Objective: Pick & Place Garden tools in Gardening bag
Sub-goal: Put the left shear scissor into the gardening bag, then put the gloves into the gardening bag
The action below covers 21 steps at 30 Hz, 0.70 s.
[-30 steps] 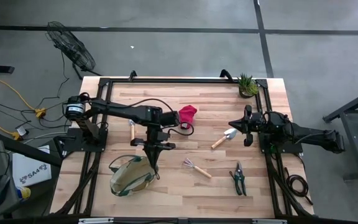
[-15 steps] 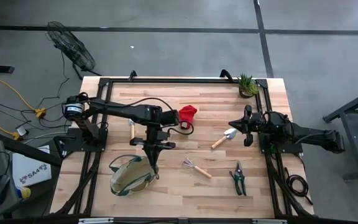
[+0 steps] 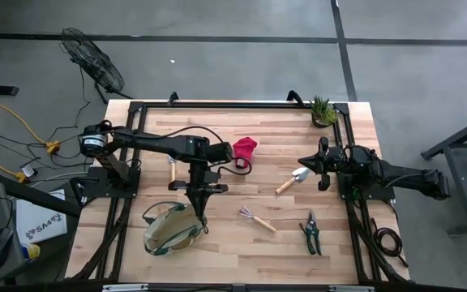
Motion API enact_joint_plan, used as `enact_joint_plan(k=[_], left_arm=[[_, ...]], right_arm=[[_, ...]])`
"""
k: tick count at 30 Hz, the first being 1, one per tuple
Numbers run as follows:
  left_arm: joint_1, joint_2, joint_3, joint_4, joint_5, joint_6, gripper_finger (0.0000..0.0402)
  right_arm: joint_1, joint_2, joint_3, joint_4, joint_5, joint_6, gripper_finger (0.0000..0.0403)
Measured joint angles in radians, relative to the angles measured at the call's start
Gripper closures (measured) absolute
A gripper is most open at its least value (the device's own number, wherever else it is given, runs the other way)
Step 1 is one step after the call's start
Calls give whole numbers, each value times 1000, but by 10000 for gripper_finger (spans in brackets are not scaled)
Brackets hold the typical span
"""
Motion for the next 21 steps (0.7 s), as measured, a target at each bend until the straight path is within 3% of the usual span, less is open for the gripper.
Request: enact_joint_plan(k=[11, 16, 21], left_arm=[[0, 0, 0, -5, -1, -3, 273], [0, -4, 0, -5, -6, -3, 268], [0, -14, 0, 1, -150, 20, 281]], right_arm=[[0, 0, 0, 0, 0, 0, 400], [0, 0, 0, 0, 0, 0, 400], [0, 0, 0, 0, 0, 0, 400]])
